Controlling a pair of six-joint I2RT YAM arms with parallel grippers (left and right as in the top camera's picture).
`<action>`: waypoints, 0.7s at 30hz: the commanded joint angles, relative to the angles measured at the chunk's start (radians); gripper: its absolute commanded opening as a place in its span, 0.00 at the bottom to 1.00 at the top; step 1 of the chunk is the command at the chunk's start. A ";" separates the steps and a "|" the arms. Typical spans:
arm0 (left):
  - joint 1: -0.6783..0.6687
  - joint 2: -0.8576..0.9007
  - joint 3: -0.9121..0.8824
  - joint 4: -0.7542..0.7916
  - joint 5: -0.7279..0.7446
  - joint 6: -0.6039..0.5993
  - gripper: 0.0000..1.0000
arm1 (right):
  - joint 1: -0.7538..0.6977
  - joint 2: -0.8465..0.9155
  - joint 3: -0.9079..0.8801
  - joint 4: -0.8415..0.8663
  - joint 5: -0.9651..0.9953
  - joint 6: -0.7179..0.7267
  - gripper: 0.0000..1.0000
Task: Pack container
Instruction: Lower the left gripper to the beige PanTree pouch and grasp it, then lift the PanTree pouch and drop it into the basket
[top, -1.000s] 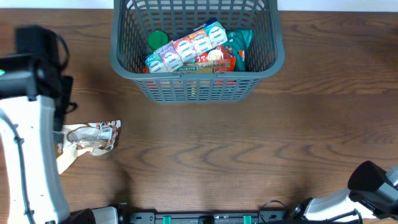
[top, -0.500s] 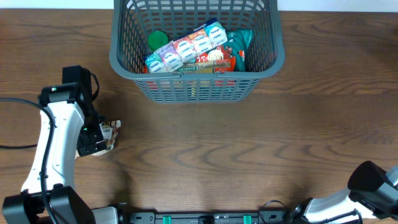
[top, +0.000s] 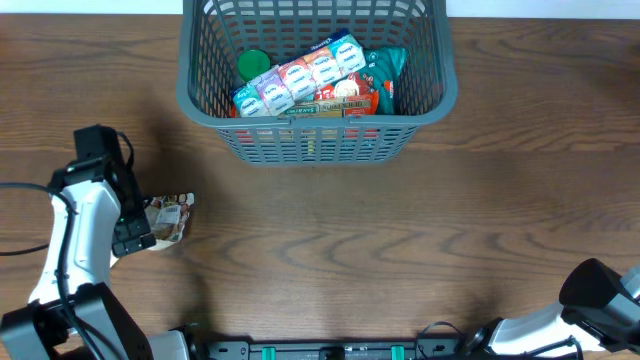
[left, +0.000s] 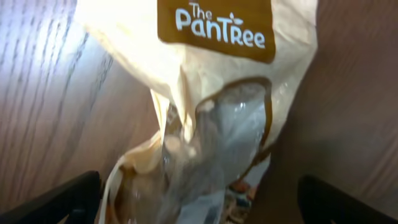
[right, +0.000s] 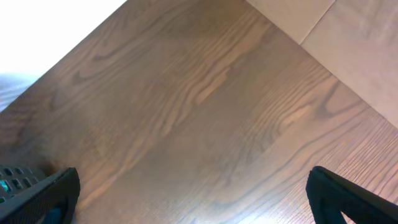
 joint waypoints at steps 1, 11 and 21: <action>0.031 0.044 -0.039 0.031 0.013 0.053 0.99 | -0.006 0.001 -0.001 -0.005 -0.008 -0.011 0.99; 0.065 0.199 -0.051 0.096 0.013 0.081 0.99 | -0.003 0.001 -0.001 -0.006 -0.008 -0.011 0.99; 0.065 0.254 -0.050 0.061 0.042 0.082 0.47 | -0.003 0.001 -0.001 -0.014 -0.008 -0.011 0.99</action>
